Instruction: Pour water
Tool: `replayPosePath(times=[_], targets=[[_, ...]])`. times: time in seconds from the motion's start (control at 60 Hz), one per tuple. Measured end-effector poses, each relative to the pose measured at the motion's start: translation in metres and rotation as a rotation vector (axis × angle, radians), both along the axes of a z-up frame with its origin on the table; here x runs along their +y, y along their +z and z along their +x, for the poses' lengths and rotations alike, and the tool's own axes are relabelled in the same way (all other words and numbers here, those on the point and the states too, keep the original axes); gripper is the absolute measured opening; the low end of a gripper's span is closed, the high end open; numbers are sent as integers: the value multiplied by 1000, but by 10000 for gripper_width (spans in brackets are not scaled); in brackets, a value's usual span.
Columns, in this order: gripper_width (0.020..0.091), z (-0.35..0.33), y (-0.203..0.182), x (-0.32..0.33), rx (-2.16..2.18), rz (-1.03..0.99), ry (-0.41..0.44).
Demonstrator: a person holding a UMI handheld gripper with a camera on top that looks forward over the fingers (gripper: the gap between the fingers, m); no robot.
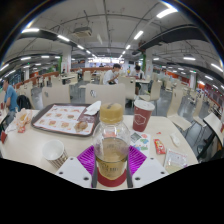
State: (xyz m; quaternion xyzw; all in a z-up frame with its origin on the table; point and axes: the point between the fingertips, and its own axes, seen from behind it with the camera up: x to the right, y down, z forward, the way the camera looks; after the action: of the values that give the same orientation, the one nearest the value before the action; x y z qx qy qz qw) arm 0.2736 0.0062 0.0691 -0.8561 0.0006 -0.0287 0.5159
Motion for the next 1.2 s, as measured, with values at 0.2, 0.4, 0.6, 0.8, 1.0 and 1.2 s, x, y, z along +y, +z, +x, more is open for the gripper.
replayPosePath(times=[0.2, 0.4, 0.6, 0.8, 1.0, 1.2], targets=[[432, 2, -21, -9, 31, 36, 15], [672, -1, -33, -17, 71, -50, 25], [849, -7, -7, -76, 45, -139, -17], [850, -43, 34, -167, 27, -233, -45], [852, -79, 61, -225, 0, -245, -54], [848, -95, 65, -245, -1, -242, -53]])
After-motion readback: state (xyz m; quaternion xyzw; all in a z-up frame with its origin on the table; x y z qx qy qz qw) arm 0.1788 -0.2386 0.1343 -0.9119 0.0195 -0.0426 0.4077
